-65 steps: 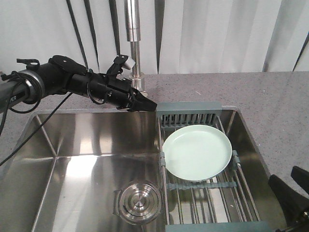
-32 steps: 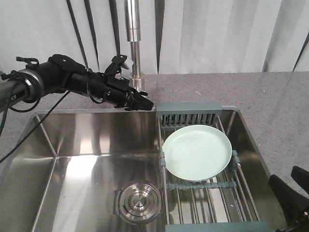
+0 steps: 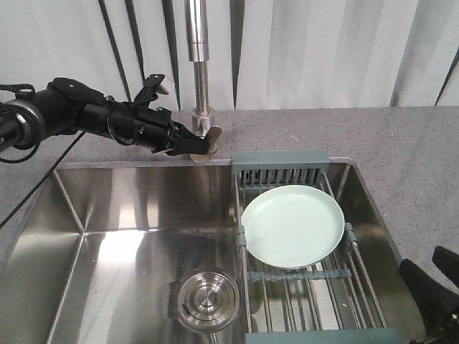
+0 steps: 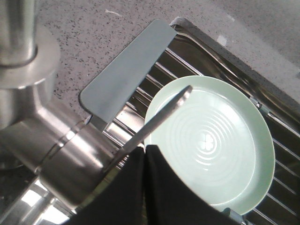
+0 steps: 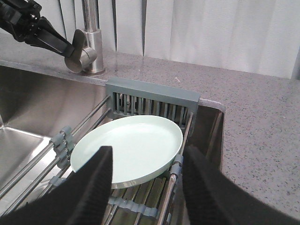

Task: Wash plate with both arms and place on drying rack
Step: 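Push the faucet lever down with the left gripper to stop water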

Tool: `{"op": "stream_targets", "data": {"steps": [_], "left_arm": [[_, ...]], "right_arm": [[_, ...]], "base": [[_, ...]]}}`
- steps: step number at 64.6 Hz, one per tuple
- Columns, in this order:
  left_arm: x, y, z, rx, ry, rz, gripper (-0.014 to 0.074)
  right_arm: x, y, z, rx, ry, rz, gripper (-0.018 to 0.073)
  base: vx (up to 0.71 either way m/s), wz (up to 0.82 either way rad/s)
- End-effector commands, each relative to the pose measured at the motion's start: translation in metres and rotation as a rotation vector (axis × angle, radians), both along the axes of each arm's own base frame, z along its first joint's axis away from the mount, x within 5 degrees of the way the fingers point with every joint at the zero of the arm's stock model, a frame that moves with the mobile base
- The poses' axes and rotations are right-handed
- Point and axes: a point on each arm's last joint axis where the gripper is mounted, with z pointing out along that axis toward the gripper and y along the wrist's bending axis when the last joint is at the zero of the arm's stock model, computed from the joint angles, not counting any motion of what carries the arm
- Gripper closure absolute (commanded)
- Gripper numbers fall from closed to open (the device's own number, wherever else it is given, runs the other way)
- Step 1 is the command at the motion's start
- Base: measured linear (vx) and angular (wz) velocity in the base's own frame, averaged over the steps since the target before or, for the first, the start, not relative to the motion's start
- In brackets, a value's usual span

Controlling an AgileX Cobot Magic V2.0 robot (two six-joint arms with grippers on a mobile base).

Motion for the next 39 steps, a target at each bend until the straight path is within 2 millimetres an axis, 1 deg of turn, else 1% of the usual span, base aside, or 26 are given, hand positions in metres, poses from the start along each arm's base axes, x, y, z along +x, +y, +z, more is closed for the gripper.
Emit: {"op": "stream_targets", "data": {"steps": [1, 6, 12, 24, 28, 39], "left_arm": [[-0.001, 0.004, 0.059, -0.114, -0.131, 0.095, 0.0602], [0.0, 0.008, 0.066, -0.109, -0.16, 0.122, 0.0602], [0.002, 0.017, 0.07, -0.108, -0.177, 0.161, 0.0602], [0.007, 0.035, 0.072, -0.12, -0.17, 0.206, 0.0602], [0.008, 0.039, 0.073, -0.129, -0.168, 0.213, 0.0602], [0.007, 0.038, 0.073, -0.132, -0.166, 0.203, 0.0602]], "right_arm": [[0.002, 0.003, 0.015, 0.023, -0.091, 0.028, 0.0213], [0.002, 0.003, 0.015, 0.023, -0.091, 0.028, 0.0213], [0.002, 0.003, 0.015, 0.023, -0.091, 0.028, 0.0213], [0.002, 0.003, 0.015, 0.023, -0.091, 0.028, 0.0213], [0.002, 0.003, 0.015, 0.023, -0.091, 0.028, 0.0213], [0.002, 0.003, 0.015, 0.023, -0.091, 0.028, 0.0213]], "base": [[0.0, 0.0], [0.0, 0.0], [0.0, 0.0], [0.0, 0.0], [0.0, 0.0], [0.0, 0.0]]}}
